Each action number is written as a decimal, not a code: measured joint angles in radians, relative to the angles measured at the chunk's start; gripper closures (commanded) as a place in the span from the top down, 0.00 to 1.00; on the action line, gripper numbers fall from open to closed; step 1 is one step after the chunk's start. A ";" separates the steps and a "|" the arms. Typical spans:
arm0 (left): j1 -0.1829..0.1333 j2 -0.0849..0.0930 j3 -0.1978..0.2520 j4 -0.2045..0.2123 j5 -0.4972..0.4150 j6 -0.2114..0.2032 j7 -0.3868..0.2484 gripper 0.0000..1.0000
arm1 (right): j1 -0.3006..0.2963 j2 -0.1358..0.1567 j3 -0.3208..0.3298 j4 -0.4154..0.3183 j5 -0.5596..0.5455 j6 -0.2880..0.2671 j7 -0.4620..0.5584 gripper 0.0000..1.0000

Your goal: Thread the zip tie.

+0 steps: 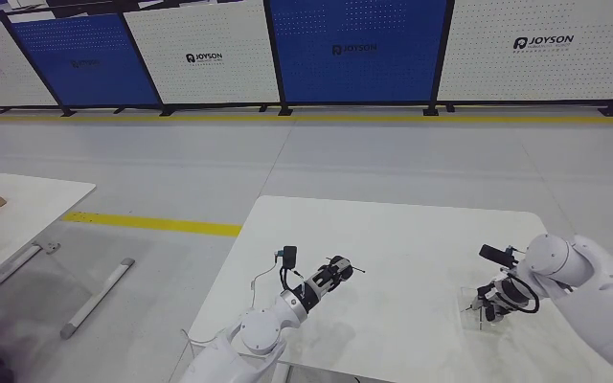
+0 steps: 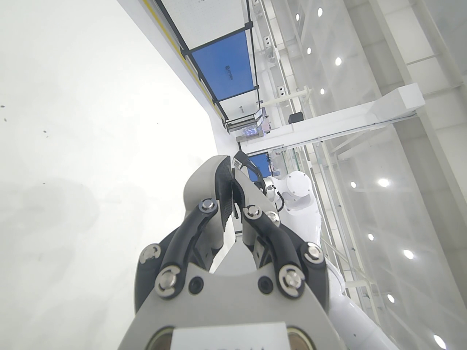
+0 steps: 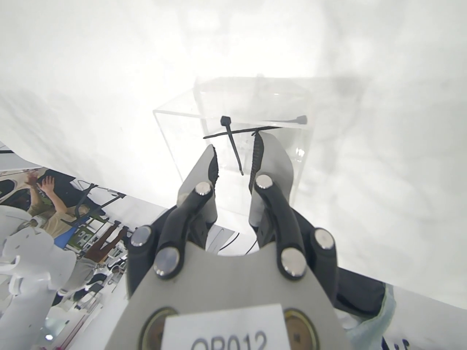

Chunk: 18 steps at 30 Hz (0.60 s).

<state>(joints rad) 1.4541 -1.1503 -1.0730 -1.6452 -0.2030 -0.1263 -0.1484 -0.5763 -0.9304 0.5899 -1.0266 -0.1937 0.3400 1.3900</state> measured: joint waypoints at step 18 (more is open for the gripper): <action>0.000 0.000 0.000 0.000 0.000 0.000 0.000 0.00 | 0.037 -0.026 -0.043 0.050 0.009 0.000 0.000 0.00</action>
<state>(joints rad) 1.4541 -1.1503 -1.0730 -1.6452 -0.2030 -0.1263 -0.1484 -0.5397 -0.9564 0.5466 -0.9763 -0.1844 0.3400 1.3900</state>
